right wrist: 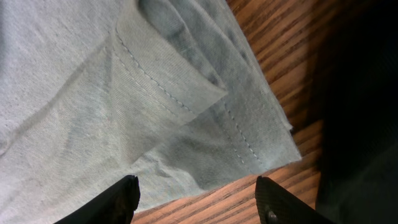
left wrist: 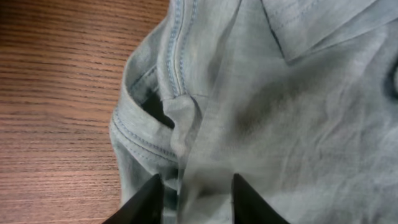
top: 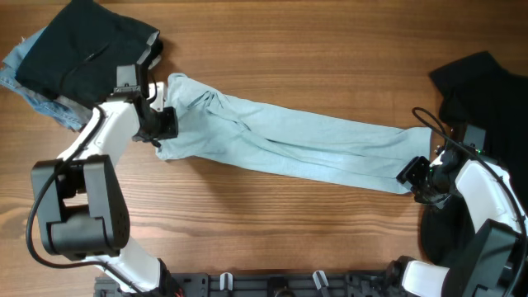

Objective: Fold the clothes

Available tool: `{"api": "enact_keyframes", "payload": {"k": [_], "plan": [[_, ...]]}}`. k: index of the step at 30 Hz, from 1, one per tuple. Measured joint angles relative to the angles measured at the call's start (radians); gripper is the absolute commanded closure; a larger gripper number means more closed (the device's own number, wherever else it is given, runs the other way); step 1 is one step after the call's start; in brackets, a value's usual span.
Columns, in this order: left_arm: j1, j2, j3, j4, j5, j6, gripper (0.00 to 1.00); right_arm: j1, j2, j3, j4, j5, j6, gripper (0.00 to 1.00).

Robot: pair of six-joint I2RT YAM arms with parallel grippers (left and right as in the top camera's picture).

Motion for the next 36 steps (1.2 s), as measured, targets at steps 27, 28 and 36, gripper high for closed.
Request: {"api": "enact_keyframes", "payload": {"k": [27,28,36], "plan": [[0.000,0.000,0.074,0.042,0.135,-0.060,0.64,0.000,0.000,0.000,0.008,0.000,0.000,0.36],[0.000,0.000,0.072,0.045,0.129,-0.053,0.59,0.000,0.000,0.000,0.008,0.000,0.000,0.36],[0.000,0.066,0.062,0.016,0.080,-0.006,0.64,0.000,0.000,0.000,0.000,0.000,0.000,0.36]]}}
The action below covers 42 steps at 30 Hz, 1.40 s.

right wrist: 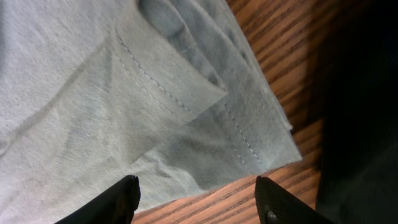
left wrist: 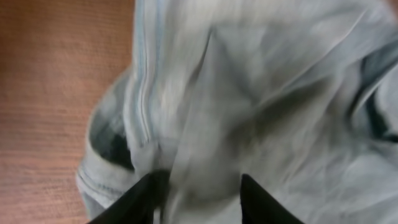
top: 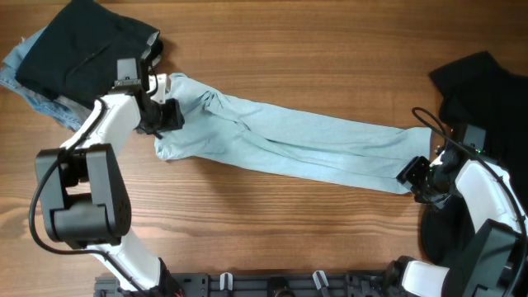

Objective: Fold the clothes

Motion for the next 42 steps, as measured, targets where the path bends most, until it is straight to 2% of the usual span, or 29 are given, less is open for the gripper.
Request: {"api": "enact_keyframes", "payload": {"k": [2,5,7,8,16,20,26,27,29,34,37,38,40,42], "plan": [[0.000,0.000,0.000,-0.041,-0.001,0.003,0.70,0.000,0.000,0.000,0.000,0.000,0.000,0.36],[0.000,0.000,-0.002,-0.090,0.000,0.017,0.86,0.000,0.000,0.000,0.000,0.000,0.000,0.36],[0.000,0.000,-0.002,-0.100,0.006,0.018,0.88,0.000,0.000,0.000,0.000,0.000,0.000,0.36],[0.000,0.000,-0.002,-0.102,0.019,0.024,0.96,0.000,0.000,0.000,0.000,0.000,0.000,0.36],[0.000,0.000,0.046,-0.126,0.065,0.028,0.96,0.000,0.000,0.000,0.000,0.000,0.000,0.36],[0.000,-0.004,0.117,-0.048,0.082,0.027,0.96,0.000,0.000,0.000,0.001,0.000,0.000,0.36],[0.000,-0.004,0.120,0.004,0.083,0.028,0.96,0.000,0.000,0.000,0.010,0.000,0.000,0.36],[0.000,-0.004,0.120,0.013,0.079,0.028,0.95,0.000,0.000,0.000,0.010,0.000,0.000,0.36],[0.000,-0.003,0.120,0.020,0.076,0.028,0.62,0.000,0.000,0.000,0.011,0.000,0.000,0.36],[0.000,-0.003,0.120,-0.033,0.061,0.031,0.62,0.000,0.000,0.000,0.008,0.000,0.000,0.36],[0.000,-0.003,0.120,-0.071,0.054,0.034,0.73,0.000,0.000,0.000,0.008,0.000,0.000,0.36],[0.000,-0.003,0.120,-0.080,0.053,0.033,0.73,0.000,0.000,0.000,0.008,0.000,0.000,0.36],[0.000,-0.003,0.120,-0.085,0.038,0.032,0.63,0.000,0.000,0.000,0.007,0.000,0.000,0.36],[0.001,-0.003,0.122,-0.090,0.020,0.032,0.63,0.000,0.000,0.000,0.005,0.000,0.000,0.36]]}}
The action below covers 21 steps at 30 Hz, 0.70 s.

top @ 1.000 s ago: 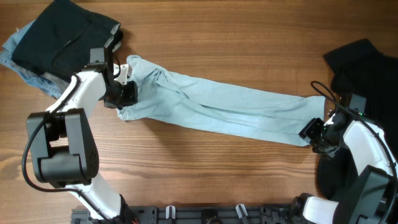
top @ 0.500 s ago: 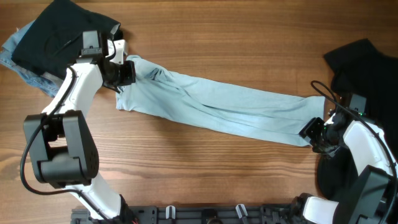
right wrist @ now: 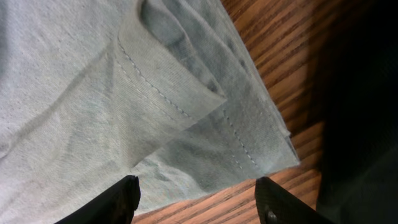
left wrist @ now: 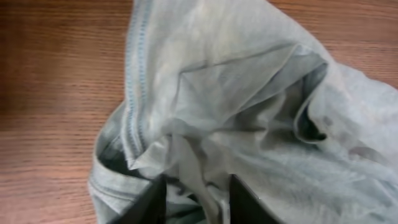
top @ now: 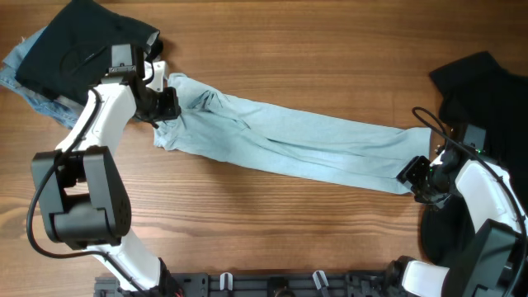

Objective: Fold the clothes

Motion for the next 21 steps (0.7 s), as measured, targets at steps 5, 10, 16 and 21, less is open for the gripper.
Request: {"api": "enact_keyframes", "payload": {"k": [5,10,16,21], "plan": [[0.023,-0.048,0.068,-0.097,-0.002,-0.019,0.96,0.000,0.000,0.000,0.000,0.000,0.000,0.36],[-0.014,-0.101,0.069,-0.189,0.022,-0.020,0.96,0.000,0.000,0.002,0.005,0.000,0.000,0.36],[-0.050,-0.026,-0.146,-0.004,-0.066,-0.064,0.96,0.000,0.000,0.003,0.004,0.000,0.000,0.35],[-0.040,-0.002,-0.182,0.223,-0.121,-0.131,0.96,0.000,0.000,0.003,0.012,0.000,0.000,0.35]]}}
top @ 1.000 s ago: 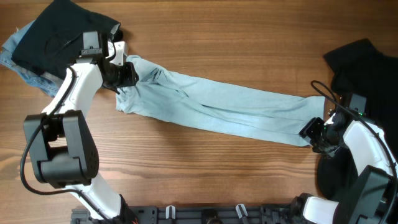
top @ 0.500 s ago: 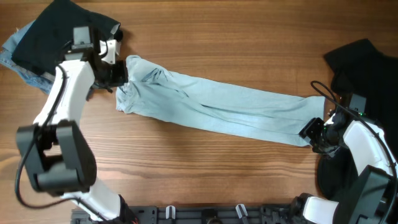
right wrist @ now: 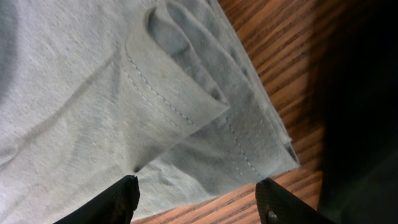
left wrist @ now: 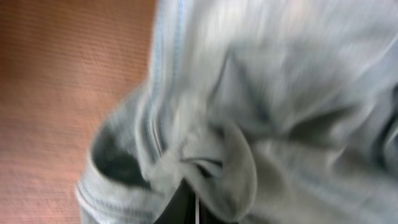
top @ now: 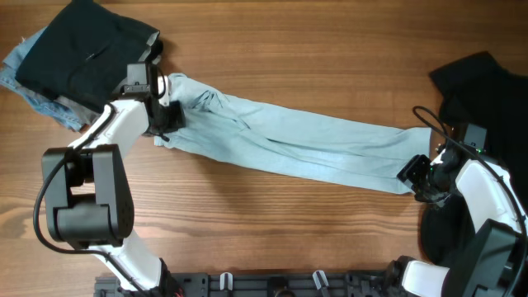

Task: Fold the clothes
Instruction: 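Grasp the strip's right end with the right gripper and lift it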

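Observation:
Light blue trousers lie stretched across the table, waist at the left and leg hems at the right. My left gripper is at the waist; in the blurred left wrist view its fingers stand together with a bunched fold of the waistband pinched between them. My right gripper hovers open over the leg hem, one fingertip at each side of it.
A pile of dark cloth and blue denim lies at the back left, close behind my left arm. A black garment covers the right edge of the wooden table, beside my right arm.
My left gripper, open over the waistband before, is now shut on a fold of it and sits slightly lower and to the right. The right gripper has barely moved.
At first my left gripper stood open at the lower corner of the waist. At the two later moments it was open farther up the waistband. Now it is shut on the bunched waist. My right gripper stayed open over the leg hem throughout.

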Available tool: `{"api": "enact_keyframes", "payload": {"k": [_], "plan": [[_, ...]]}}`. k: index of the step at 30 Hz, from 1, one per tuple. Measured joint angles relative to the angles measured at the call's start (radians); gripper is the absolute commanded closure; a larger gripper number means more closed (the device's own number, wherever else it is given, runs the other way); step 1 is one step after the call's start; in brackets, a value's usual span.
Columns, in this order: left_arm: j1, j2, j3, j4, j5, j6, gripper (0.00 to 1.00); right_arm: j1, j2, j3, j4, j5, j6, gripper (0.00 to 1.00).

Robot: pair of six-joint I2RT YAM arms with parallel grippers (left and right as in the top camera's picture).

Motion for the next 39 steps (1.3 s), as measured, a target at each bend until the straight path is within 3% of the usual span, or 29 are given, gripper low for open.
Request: {"api": "enact_keyframes", "payload": {"k": [2,5,7,10,16,22,25,30,39], "plan": [[0.000,0.000,0.000,0.042,-0.008,-0.024,0.94,0.000,0.000,0.000,0.000,0.000,0.000,0.35],[0.000,0.000,0.000,0.023,-0.013,-0.051,0.80,0.000,0.000,0.000,0.000,0.000,0.000,0.31],[0.000,0.000,0.000,-0.023,-0.020,-0.063,0.73,0.000,0.000,0.000,0.003,0.000,-0.003,0.19],[0.000,0.000,0.000,-0.009,-0.023,-0.073,0.71,0.000,0.000,0.000,0.014,0.000,-0.008,0.07],[0.000,0.000,0.000,-0.011,-0.023,-0.073,0.70,-0.035,0.040,0.000,0.039,-0.033,-0.007,0.05],[0.000,0.000,0.000,-0.018,-0.023,-0.074,0.63,-0.103,0.071,0.009,0.045,-0.113,-0.079,0.13],[0.000,0.000,0.000,-0.019,-0.023,-0.075,0.57,-0.137,0.069,0.065,-0.023,-0.134,-0.112,0.06],[0.000,0.000,0.000,-0.030,-0.023,-0.077,0.48,-0.206,0.037,0.170,-0.026,-0.146,-0.134,0.04],[0.000,0.000,0.000,-0.038,-0.023,-0.077,0.47,-0.213,0.078,0.171,0.087,-0.176,-0.185,0.10]]}}
